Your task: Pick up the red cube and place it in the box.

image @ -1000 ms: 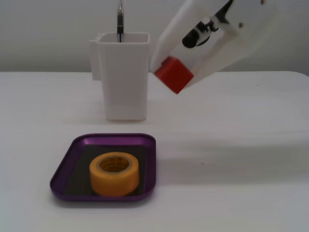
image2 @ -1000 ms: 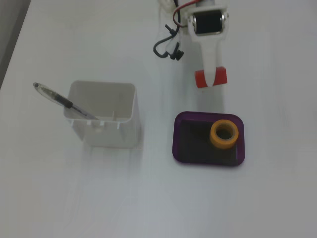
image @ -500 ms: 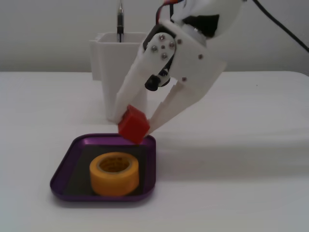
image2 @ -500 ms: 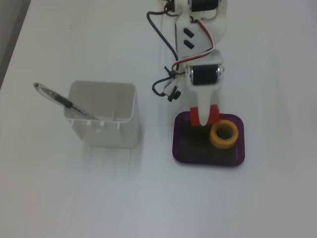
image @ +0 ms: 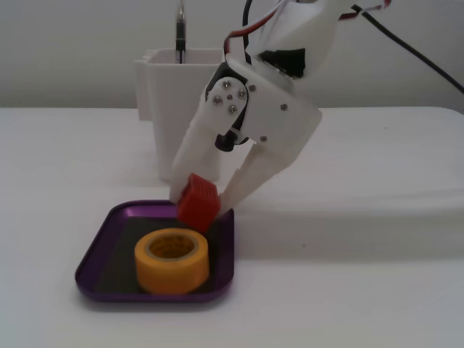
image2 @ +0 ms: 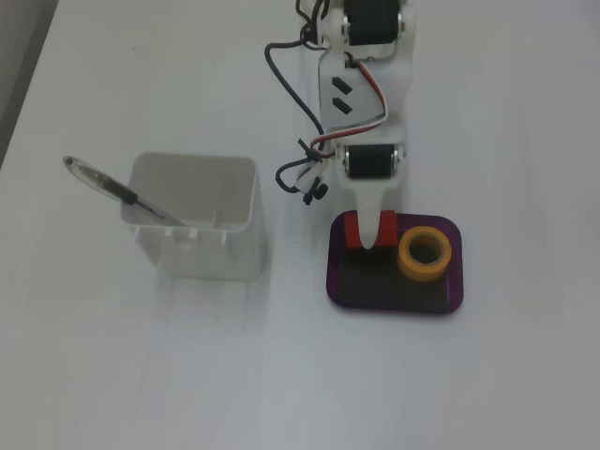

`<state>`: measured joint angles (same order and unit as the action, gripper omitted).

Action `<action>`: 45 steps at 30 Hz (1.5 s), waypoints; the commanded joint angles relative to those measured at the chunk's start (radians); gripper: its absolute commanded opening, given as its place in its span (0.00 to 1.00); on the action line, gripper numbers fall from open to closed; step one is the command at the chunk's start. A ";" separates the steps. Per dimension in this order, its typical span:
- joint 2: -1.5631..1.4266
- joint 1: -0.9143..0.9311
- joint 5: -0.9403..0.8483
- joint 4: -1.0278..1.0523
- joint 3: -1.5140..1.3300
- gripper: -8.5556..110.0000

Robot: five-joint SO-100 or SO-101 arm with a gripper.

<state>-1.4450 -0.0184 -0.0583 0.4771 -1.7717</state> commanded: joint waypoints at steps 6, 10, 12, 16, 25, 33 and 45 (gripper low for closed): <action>-0.008 0.003 -0.006 -0.017 0.035 0.08; -0.008 0.003 -0.006 -0.003 0.032 0.15; -0.009 0.003 -0.006 -0.002 0.037 0.18; -0.025 0.000 0.000 0.000 0.034 0.20; -0.316 -0.008 0.006 0.287 0.110 0.21; -0.919 -0.012 0.003 0.620 0.009 0.21; -1.778 0.003 0.008 0.555 -0.762 0.21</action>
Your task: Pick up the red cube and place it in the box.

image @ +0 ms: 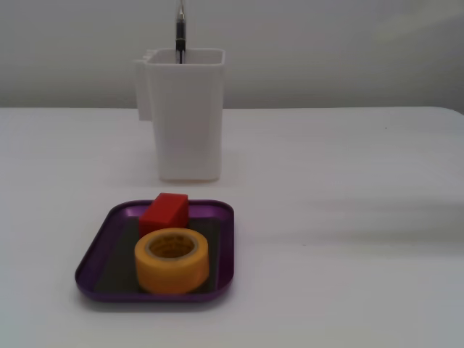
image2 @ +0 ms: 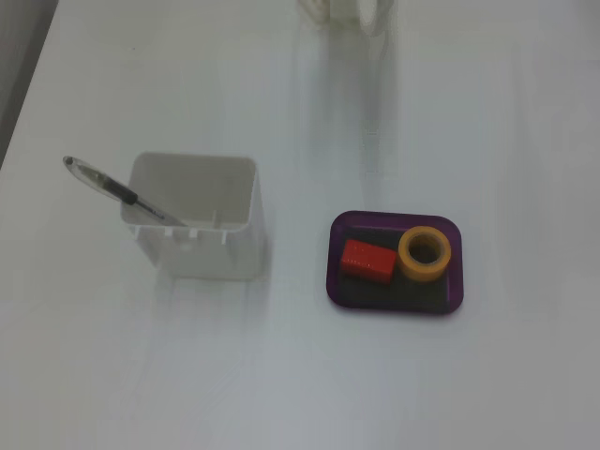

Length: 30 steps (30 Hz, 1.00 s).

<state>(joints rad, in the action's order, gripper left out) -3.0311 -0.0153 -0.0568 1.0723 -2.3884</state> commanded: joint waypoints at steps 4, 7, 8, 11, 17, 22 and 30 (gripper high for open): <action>-0.431 -0.002 0.005 -0.037 -0.371 0.21; -0.422 -0.002 0.006 -0.044 -0.476 0.21; -0.397 -0.002 0.006 -0.048 -0.499 0.21; -0.376 0.000 0.006 -0.051 -0.538 0.21; -0.376 0.084 0.000 -0.051 -0.684 0.21; -0.376 0.135 0.011 -0.034 -0.726 0.20; -0.376 0.132 0.106 0.043 -0.689 0.20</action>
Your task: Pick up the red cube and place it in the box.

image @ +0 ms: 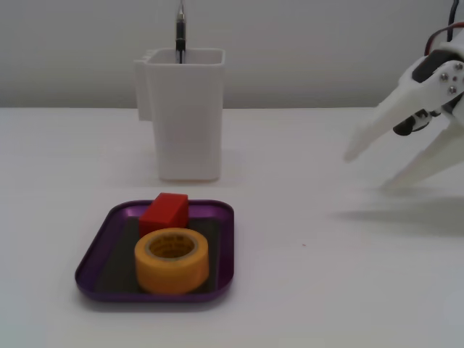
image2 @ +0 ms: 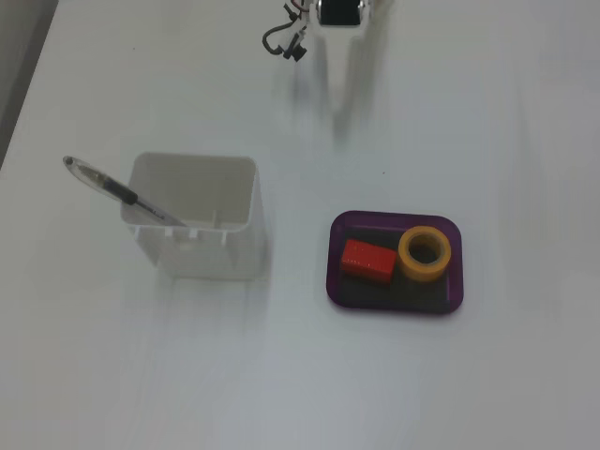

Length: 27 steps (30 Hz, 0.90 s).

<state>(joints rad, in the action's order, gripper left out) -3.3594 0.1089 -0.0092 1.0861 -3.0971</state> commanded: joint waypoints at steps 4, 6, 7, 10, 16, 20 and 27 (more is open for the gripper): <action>-0.048 -0.021 0.118 0.067 0.031 0.20; -0.048 -0.064 0.127 0.081 0.026 0.20; -0.048 -0.083 0.127 0.081 0.026 0.20; -0.048 -0.163 0.121 0.081 0.020 0.20; -0.048 -0.235 0.118 0.081 0.020 0.20; -0.048 -0.229 0.123 0.081 0.021 0.10; -0.048 -0.161 0.110 0.081 0.021 0.07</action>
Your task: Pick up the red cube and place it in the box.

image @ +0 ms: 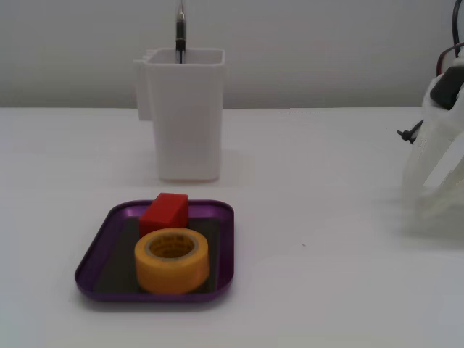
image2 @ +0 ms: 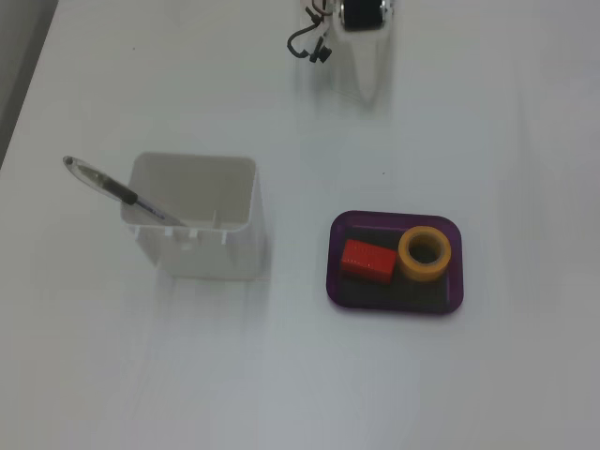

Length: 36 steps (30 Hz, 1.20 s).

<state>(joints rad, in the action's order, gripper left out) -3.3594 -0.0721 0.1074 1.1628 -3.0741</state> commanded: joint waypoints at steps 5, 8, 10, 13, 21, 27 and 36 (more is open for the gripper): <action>-0.048 0.026 -0.017 0.005 -0.002 0.07; -0.048 0.025 -0.071 0.005 -0.002 0.07; -0.048 0.026 -0.080 0.005 -0.002 0.07; -0.048 0.026 -0.071 0.005 -0.003 0.07; -0.048 0.023 -0.078 0.003 -0.003 0.07; -0.048 0.023 -0.078 0.003 -0.003 0.07; -0.048 0.023 -0.078 0.003 -0.003 0.07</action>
<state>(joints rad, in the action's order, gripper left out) -3.3594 -0.0522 0.0337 1.1628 -3.0741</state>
